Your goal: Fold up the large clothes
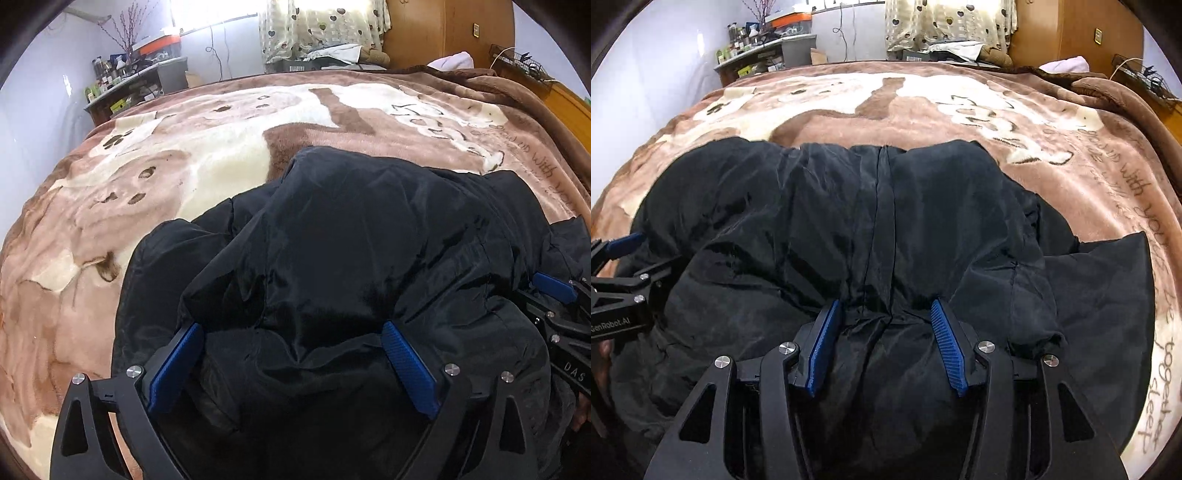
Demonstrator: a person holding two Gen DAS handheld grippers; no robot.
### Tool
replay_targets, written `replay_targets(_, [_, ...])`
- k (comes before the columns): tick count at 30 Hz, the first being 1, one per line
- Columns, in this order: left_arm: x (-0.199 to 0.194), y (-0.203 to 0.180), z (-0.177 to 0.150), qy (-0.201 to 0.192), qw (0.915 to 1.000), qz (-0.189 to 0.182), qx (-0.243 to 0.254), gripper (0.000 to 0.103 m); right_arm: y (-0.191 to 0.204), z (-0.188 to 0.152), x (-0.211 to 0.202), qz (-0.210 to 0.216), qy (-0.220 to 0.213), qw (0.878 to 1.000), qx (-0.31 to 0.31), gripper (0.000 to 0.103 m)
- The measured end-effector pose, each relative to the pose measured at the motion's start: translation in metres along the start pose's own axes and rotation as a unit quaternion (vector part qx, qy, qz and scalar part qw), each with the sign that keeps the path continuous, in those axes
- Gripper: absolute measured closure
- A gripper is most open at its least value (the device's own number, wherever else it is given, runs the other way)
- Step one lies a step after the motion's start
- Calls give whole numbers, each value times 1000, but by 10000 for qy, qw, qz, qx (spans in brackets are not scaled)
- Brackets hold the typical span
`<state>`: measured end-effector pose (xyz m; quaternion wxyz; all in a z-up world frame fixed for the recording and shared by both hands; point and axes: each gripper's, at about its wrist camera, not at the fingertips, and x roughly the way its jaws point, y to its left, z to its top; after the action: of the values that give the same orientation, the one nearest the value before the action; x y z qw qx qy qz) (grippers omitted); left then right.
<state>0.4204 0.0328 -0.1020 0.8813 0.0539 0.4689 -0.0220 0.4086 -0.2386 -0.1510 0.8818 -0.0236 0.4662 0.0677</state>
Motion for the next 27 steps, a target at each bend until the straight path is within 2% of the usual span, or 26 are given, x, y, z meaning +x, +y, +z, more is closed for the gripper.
replay_targets(14, [8,2,0,47,10000,-7,-83,3,0,-2,4,-57,18,10000,34,51])
replay_targets(18, [-1,6,1,33,9997,-146,-211,3,4,0,1,-137,43,9999,-22,51])
replay_targets(21, [-9,9,5,319,9987,-296,-270,3,4,3,-8,-156,26,9998,110,51])
replay_targets(24, [-28,17,5,429,9968,-548,-403,4,-1,5,-34,3,-126,9988,473,51])
replay_targets(27, [-55,24,-3,298,9976,-512,-367,4,-3,0,-61,67,-269,9977,621,51])
